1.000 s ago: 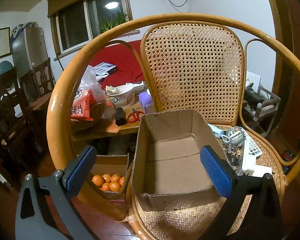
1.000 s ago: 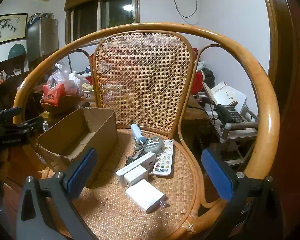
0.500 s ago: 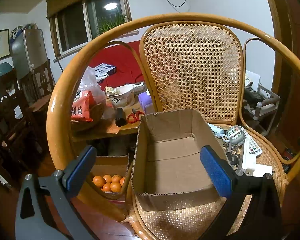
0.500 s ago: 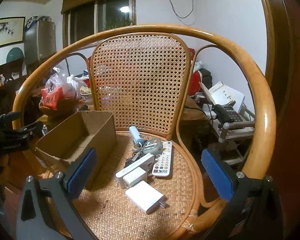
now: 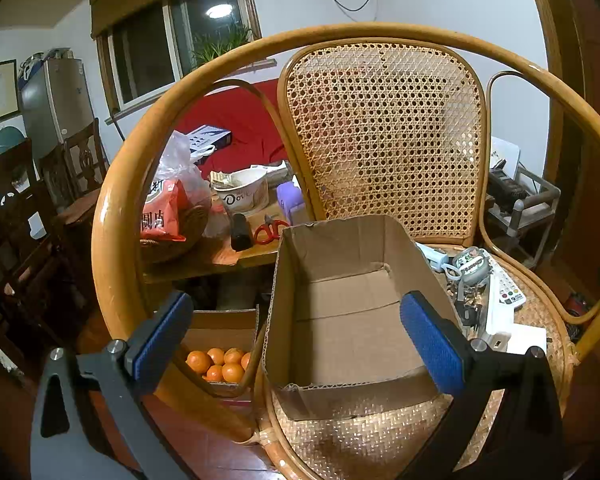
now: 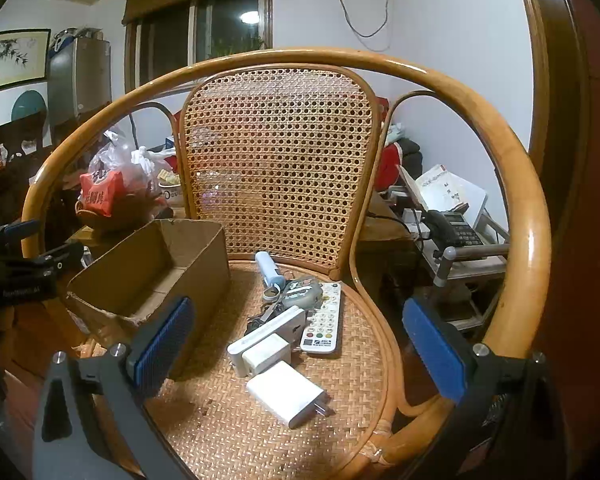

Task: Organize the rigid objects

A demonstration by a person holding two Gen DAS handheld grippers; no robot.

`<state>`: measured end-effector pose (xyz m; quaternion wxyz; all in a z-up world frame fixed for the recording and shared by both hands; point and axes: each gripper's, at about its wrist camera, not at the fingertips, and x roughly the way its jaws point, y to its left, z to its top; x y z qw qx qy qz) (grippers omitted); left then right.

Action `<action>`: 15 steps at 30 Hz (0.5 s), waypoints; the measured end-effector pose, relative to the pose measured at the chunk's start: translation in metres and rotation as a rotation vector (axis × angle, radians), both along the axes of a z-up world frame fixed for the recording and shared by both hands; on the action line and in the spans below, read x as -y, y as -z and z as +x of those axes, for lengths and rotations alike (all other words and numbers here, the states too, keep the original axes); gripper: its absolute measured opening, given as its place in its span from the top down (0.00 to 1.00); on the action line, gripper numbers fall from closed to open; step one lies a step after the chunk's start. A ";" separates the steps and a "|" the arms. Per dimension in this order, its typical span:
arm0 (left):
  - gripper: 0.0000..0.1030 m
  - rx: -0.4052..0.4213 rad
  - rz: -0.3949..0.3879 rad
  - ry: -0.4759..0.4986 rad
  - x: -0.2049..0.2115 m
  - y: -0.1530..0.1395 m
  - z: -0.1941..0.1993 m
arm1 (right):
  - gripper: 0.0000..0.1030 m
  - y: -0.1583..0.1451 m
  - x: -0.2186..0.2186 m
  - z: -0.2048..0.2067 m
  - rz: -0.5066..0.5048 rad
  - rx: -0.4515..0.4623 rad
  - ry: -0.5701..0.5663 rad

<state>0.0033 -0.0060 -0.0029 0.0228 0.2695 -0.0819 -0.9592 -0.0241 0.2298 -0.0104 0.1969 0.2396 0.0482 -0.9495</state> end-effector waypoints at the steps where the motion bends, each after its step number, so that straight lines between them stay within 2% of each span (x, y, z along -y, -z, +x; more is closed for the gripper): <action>1: 0.01 0.000 0.000 0.000 0.000 0.000 0.000 | 0.00 0.000 0.000 0.000 0.000 -0.001 0.002; 15: 0.01 0.011 0.001 0.006 -0.002 0.001 0.000 | 0.00 0.001 0.000 0.000 0.001 0.005 -0.013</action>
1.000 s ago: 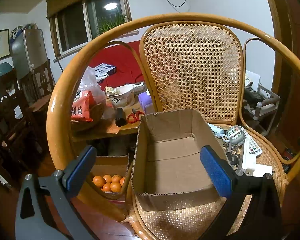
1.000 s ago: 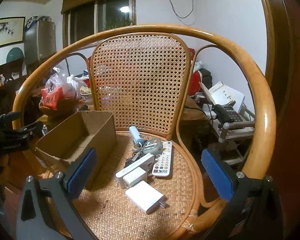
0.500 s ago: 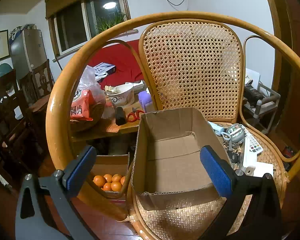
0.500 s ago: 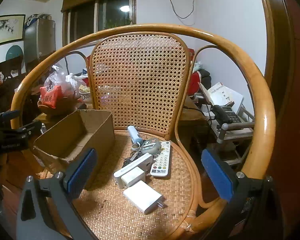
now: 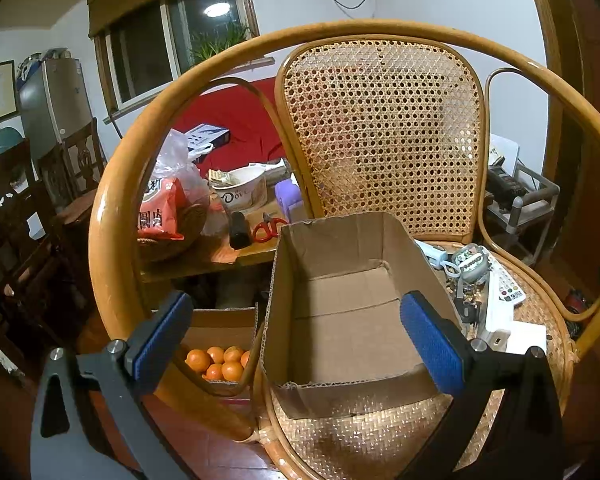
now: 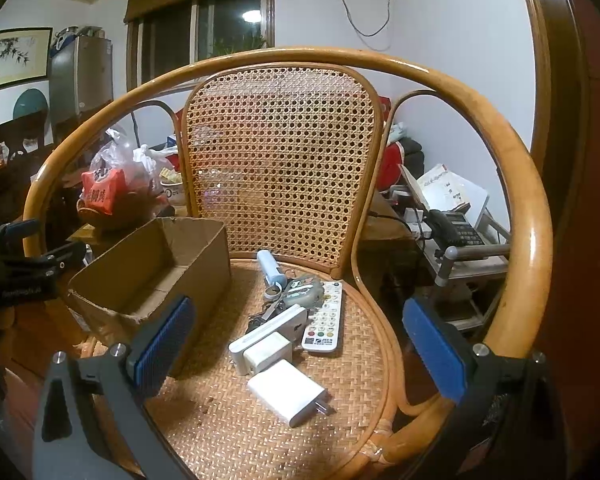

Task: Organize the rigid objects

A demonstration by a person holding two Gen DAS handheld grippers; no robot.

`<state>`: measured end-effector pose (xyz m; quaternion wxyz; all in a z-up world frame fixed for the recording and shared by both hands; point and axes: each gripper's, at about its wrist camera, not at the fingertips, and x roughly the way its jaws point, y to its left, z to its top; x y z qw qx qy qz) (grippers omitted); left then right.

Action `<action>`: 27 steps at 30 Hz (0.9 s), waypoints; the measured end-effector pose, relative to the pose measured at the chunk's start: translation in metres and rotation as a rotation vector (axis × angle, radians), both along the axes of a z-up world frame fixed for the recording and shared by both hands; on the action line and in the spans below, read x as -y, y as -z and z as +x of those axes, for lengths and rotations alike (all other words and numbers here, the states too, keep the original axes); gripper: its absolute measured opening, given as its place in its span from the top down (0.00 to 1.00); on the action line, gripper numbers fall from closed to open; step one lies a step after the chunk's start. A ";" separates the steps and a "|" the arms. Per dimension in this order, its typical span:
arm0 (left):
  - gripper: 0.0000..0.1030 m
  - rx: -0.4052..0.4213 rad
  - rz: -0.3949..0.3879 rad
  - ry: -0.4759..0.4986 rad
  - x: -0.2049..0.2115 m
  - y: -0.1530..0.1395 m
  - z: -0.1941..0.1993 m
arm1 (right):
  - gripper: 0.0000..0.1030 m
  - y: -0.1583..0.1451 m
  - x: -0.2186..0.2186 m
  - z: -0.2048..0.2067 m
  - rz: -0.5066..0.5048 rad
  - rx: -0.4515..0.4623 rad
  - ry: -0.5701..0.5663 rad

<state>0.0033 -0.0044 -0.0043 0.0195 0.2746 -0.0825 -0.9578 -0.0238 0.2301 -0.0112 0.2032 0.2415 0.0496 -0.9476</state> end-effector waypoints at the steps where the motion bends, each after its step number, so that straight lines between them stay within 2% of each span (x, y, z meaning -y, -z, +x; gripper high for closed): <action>1: 0.00 0.000 -0.001 0.001 -0.001 0.000 -0.001 | 0.00 0.000 0.000 0.000 0.001 0.000 -0.001; 27: 0.01 0.006 -0.031 0.018 -0.004 0.001 0.000 | 0.00 0.000 0.001 0.002 0.009 -0.008 -0.010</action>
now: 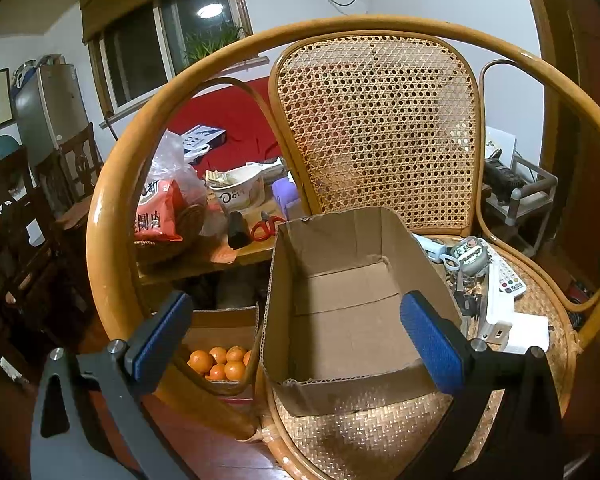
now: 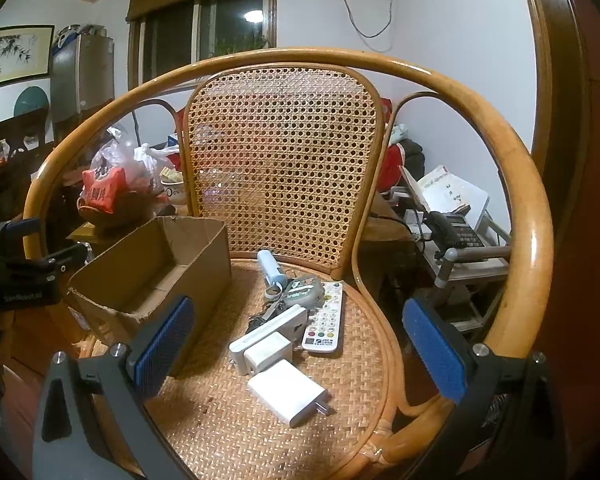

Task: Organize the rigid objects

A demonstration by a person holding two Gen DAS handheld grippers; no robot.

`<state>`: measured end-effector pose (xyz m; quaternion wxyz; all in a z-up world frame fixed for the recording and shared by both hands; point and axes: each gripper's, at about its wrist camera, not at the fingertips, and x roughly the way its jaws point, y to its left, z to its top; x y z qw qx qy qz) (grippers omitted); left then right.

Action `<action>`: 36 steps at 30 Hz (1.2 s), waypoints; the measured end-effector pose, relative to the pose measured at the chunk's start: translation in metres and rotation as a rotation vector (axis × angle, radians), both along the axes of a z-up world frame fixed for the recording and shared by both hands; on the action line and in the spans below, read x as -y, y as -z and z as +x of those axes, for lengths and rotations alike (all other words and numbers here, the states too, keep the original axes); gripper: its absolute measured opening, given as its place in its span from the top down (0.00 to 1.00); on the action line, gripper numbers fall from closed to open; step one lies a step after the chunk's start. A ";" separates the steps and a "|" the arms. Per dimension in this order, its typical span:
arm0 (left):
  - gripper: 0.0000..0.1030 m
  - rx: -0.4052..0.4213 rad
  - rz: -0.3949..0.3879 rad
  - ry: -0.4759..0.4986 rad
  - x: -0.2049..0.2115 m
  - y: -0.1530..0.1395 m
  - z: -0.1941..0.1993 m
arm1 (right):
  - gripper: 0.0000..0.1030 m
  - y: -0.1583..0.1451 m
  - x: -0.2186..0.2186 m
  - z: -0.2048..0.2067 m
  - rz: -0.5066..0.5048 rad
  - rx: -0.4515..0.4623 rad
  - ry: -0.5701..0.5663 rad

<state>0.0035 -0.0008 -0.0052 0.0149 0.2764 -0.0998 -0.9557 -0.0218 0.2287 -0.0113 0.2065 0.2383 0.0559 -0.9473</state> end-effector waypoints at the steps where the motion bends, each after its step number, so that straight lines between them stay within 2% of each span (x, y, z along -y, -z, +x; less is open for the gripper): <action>1: 0.01 -0.001 -0.002 0.002 -0.001 0.000 0.000 | 0.00 0.000 0.000 0.000 0.000 -0.001 -0.002; 12: 0.00 0.006 -0.023 0.004 -0.003 0.001 -0.001 | 0.00 -0.001 0.002 0.000 -0.005 0.006 -0.013; 17: 0.00 0.023 -0.022 0.009 -0.002 0.001 -0.007 | 0.00 0.001 0.006 -0.003 -0.003 0.037 -0.052; 24: 0.01 0.058 -0.032 0.040 -0.011 -0.001 -0.028 | 0.00 0.004 0.014 -0.010 0.015 0.043 -0.042; 27: 0.01 0.097 -0.008 0.048 -0.012 0.000 -0.039 | 0.00 0.005 0.016 -0.012 0.009 0.049 -0.042; 31: 0.01 0.150 0.037 0.042 -0.008 0.003 -0.053 | 0.00 0.008 0.020 -0.020 -0.013 0.086 -0.045; 36: 0.01 0.169 0.021 0.015 -0.008 0.006 -0.072 | 0.00 0.013 0.025 -0.032 -0.015 0.134 -0.060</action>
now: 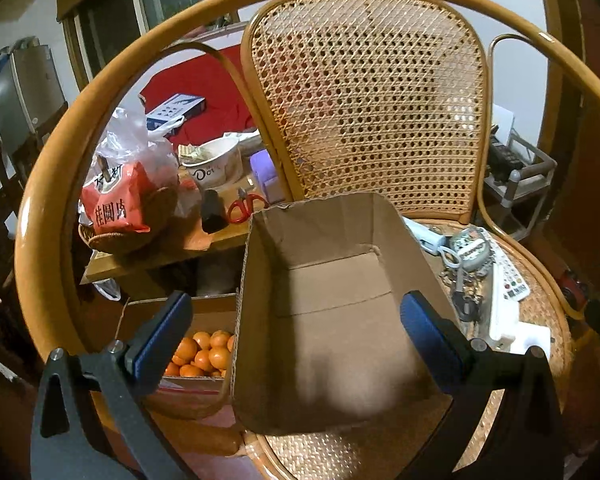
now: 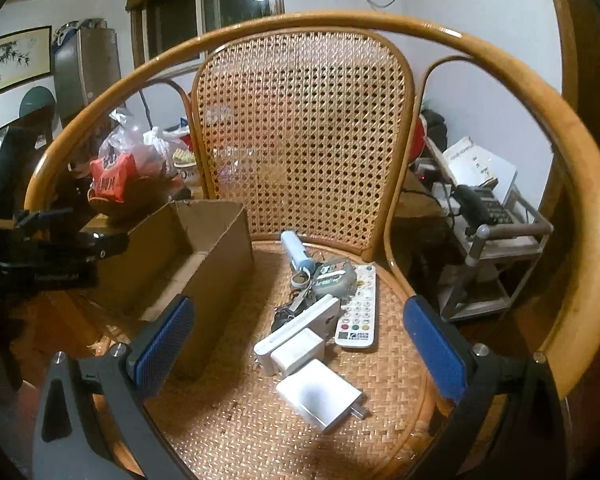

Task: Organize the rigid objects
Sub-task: 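Move the left tool to the cardboard box wall and clamp it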

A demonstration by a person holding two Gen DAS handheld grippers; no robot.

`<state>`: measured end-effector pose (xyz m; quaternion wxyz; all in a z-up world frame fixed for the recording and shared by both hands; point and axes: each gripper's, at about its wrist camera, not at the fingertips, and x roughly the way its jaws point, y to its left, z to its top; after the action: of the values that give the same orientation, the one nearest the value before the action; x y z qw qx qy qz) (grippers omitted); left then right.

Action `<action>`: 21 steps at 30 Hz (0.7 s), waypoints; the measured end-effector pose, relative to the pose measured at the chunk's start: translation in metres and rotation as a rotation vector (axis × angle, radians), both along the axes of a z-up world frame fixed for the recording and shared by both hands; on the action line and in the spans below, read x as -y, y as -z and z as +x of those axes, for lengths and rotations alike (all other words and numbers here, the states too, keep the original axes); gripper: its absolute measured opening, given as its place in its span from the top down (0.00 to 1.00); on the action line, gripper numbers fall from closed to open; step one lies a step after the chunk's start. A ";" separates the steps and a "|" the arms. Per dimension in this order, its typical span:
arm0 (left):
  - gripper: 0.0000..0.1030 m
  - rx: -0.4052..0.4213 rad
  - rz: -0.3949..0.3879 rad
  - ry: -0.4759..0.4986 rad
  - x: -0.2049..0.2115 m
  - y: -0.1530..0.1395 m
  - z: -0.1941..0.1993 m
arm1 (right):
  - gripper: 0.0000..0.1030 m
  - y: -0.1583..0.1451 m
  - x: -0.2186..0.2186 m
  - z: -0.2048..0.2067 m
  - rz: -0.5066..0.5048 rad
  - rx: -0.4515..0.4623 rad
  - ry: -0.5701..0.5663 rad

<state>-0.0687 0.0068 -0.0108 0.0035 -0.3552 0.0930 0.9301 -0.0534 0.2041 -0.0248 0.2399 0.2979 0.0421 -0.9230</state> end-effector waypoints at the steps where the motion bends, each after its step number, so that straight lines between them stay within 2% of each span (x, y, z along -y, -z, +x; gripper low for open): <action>1: 0.01 0.013 0.002 -0.006 0.001 0.002 -0.005 | 0.00 0.002 0.001 -0.003 0.012 0.012 0.001; 6: 0.01 0.086 0.021 -0.033 0.008 0.012 -0.024 | 0.00 0.012 0.003 -0.015 0.054 0.051 0.025; 12: 0.01 0.144 0.025 -0.030 0.014 0.026 -0.047 | 0.00 0.026 0.009 -0.025 0.118 0.102 -0.007; 16: 0.01 0.228 -0.008 -0.012 0.014 0.040 -0.068 | 0.00 0.034 0.011 -0.028 0.146 0.127 -0.014; 19: 0.01 0.251 -0.049 -0.021 0.016 0.046 -0.072 | 0.00 0.039 0.011 -0.030 0.159 0.146 -0.019; 21: 0.01 0.287 -0.045 -0.032 0.019 0.050 -0.075 | 0.00 0.043 0.011 -0.033 0.165 0.160 -0.021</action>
<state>-0.1432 -0.0120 -0.0609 -0.0059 -0.4862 0.1069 0.8673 -0.0859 0.1932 -0.0682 0.2266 0.3889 0.1020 -0.8871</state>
